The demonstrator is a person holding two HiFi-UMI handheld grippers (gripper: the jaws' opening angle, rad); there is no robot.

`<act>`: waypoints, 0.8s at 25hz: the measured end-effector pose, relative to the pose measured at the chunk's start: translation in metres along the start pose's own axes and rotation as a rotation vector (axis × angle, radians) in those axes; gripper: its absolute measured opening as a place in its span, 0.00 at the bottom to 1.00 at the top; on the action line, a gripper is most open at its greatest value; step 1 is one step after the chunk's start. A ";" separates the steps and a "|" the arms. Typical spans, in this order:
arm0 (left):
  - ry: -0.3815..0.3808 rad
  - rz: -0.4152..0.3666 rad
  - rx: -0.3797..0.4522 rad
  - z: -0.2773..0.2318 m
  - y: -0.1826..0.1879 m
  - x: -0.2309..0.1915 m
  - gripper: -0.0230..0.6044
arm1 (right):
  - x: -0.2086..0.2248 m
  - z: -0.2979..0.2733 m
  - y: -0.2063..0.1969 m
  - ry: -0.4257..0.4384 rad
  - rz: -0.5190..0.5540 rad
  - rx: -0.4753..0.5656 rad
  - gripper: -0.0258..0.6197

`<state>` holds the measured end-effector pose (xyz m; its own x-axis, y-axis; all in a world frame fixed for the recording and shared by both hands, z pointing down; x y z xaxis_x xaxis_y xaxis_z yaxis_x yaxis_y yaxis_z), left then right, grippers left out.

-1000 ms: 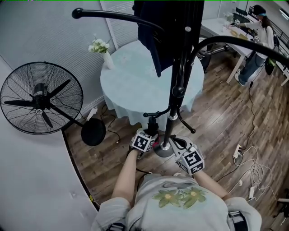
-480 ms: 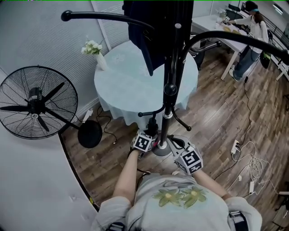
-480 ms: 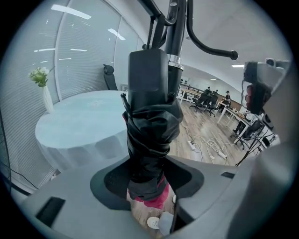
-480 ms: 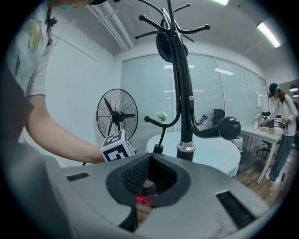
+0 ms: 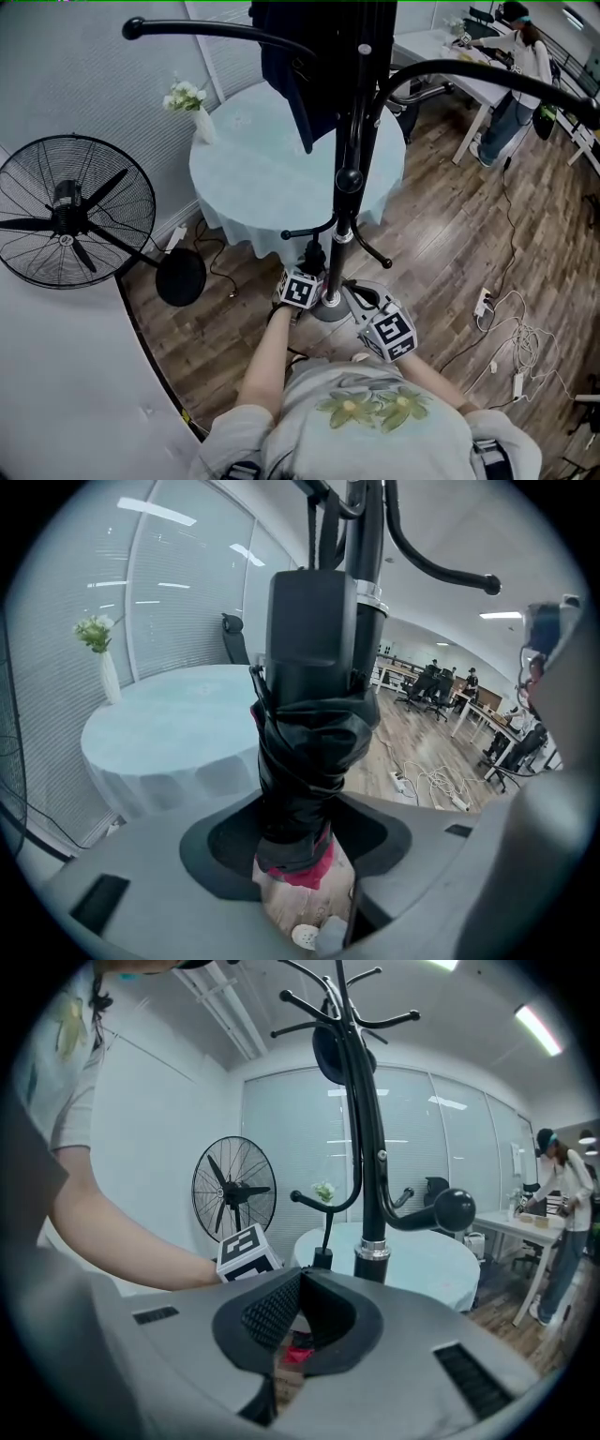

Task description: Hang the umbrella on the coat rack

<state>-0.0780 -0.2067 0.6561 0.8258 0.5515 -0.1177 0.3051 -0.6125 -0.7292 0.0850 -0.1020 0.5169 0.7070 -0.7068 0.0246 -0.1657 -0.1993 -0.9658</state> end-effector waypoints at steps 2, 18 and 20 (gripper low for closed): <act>0.005 0.016 -0.007 -0.004 0.000 -0.001 0.40 | -0.001 0.001 0.000 0.000 0.006 -0.003 0.04; 0.130 0.090 0.213 0.058 0.028 -0.005 0.49 | -0.004 0.001 0.003 0.032 0.031 0.008 0.04; 0.137 0.099 0.257 0.072 0.030 -0.001 0.49 | -0.004 0.000 0.006 0.036 0.033 0.018 0.04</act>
<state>-0.1039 -0.1848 0.5856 0.9072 0.4040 -0.1174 0.1045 -0.4867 -0.8673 0.0810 -0.1005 0.5106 0.6763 -0.7366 0.0016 -0.1761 -0.1637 -0.9707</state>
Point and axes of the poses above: the fingertips, and each gripper's own axes: z backward along the fingers, x to its right, y out of its top, the point moved 10 cm from there along z, backward along the fingers, and after that the axes turned 5 degrees about x, right-handed, at the moved point
